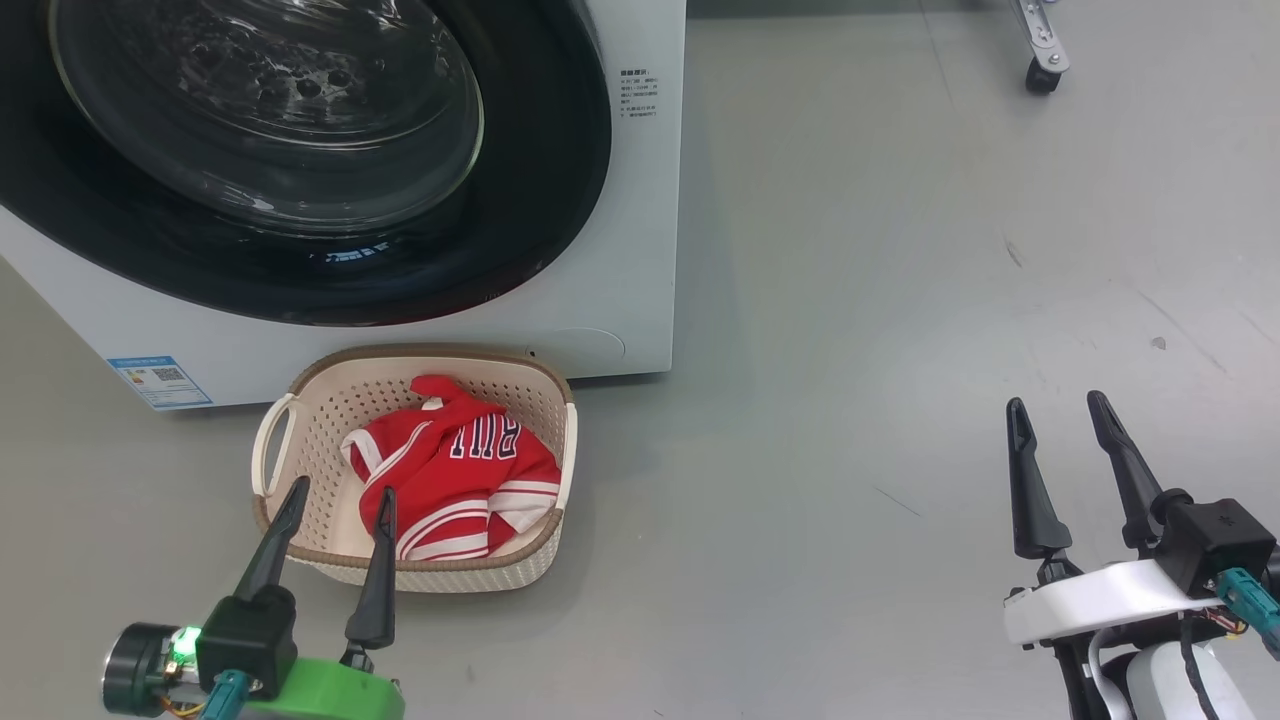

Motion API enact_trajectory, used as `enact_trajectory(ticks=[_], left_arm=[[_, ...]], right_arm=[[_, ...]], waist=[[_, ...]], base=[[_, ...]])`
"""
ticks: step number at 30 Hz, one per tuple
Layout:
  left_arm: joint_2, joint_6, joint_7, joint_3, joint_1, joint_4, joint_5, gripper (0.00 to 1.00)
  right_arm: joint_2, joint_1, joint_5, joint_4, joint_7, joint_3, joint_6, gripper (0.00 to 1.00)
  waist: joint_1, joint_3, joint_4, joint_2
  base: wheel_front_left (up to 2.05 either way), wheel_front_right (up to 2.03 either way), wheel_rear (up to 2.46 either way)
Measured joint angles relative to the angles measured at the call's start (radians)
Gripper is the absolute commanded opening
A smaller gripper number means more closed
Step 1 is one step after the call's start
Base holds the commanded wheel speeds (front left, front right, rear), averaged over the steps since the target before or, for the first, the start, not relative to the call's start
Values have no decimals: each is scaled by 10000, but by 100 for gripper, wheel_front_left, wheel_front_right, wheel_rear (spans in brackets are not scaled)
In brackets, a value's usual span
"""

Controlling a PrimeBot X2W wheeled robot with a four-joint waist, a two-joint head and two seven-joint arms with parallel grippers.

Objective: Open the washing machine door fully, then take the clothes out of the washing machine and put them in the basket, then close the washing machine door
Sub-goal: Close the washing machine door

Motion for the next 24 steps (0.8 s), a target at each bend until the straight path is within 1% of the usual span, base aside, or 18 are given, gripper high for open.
enact_trajectory(ticks=[9,11,17,20,24], left_arm=[[-17,-40,2,17,-2,-23,100,100],[-17,-40,0,17,-2,-36,213,100],[-19,-48,0,36,-2,-38,215,100],[-25,-54,0,36,-2,-40,215,100],[-36,-127,0,48,-2,-52,215,100]], right_arm=[[125,60,-13,6,0,-98,90,100],[128,104,-86,8,0,-130,167,100],[165,132,-100,8,0,-201,180,100],[184,138,-159,10,0,-224,255,100],[226,143,-178,12,0,-267,263,100]], waist=[[0,-1,16,0],[0,5,20,0],[0,35,30,0],[0,52,36,0],[0,77,46,0]], base=[[0,0,0],[0,0,0],[0,0,0],[0,0,0],[0,0,0]])
